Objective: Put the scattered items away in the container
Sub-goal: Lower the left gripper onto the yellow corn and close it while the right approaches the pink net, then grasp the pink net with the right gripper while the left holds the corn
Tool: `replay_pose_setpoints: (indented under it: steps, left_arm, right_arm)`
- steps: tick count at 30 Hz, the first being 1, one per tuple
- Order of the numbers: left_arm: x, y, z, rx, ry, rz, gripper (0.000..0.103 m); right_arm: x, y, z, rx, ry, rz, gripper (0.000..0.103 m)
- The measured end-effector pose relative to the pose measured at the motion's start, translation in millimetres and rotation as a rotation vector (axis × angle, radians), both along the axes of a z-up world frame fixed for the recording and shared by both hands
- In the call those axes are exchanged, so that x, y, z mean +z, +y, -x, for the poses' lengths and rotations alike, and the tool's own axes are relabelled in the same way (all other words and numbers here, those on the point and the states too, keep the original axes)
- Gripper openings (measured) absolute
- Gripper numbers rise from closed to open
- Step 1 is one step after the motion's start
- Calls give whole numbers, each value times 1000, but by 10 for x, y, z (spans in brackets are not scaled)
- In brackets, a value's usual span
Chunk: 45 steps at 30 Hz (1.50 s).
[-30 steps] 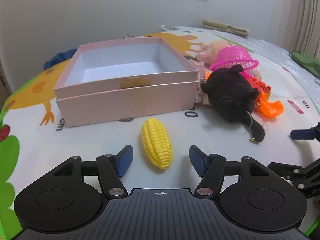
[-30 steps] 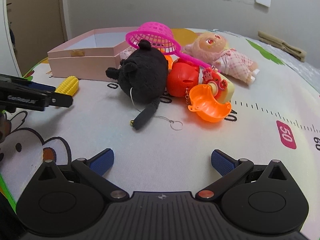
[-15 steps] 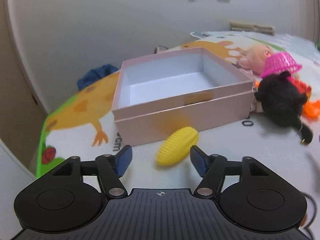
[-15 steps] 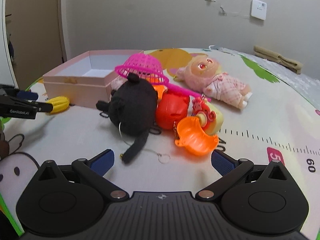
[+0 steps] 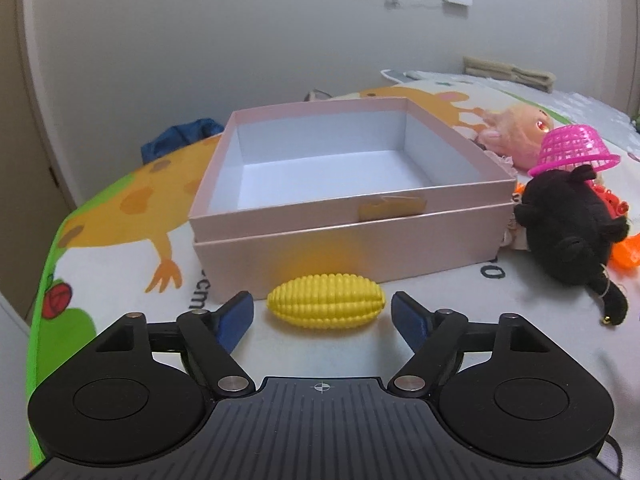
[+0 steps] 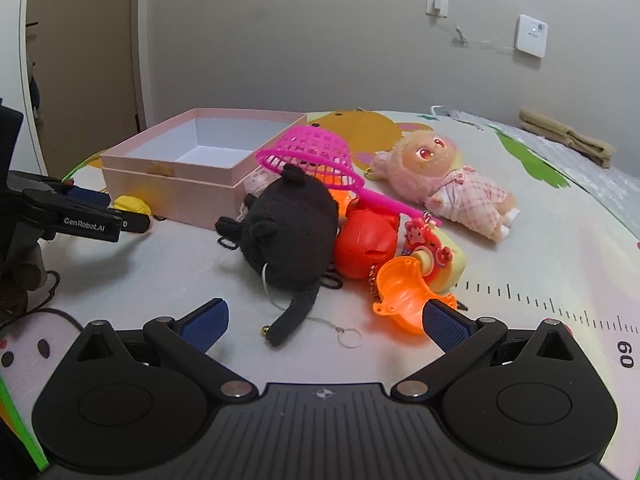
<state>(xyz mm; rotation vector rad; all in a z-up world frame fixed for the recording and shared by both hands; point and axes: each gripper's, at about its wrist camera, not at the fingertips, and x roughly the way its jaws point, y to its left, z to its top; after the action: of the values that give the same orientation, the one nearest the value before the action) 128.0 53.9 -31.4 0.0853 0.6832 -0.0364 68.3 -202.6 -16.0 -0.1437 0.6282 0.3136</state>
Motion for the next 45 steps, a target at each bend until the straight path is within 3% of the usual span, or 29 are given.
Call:
replay_pose_setpoints:
  steps: [2,5,9,12,15,19,25,28,35,40,45]
  left_arm:
    - [-24,-4,-47,-5,9,-6,72]
    - [-49,-39,-47,-18,1,-16,72]
    - [-24,-47,14,-38,-18,-4,72]
    - [62,-23,128,-60,-42,25,72]
    - [134,13,245,-79,-53,49,72]
    - [156,103,368,-88,-42,96,72]
    - [94,210,477,-70,-26,139,72]
    - [100,259,552,-57,-31,159,72]
    - [228,405,814,-24,-68,186,72]
    - [318,469,1020,-17,-94,211,72]
    - [337,498,1092,-17,-85,238,72]
  right_arm:
    - [30,6,-36,0,-21,1,103]
    - [123,41,-118,14,-93,3,103]
    - [262,121,-383,29,-154,-49,90]
    - [305,182,-601,9,-200,-96,90]
    - [250,294,-809,34,-205,-80,89]
    - [123,349,-1014,71,-101,-82,60]
    - [269,357,-868,48,-144,-45,25]
    - [380,375,-726,46,-174,-13,18]
    - [719,457,-266,97,-256,15,17]
    - [866,468,0,169,-150,-75,17]
    - [684,496,-92,152,82,-167,20]
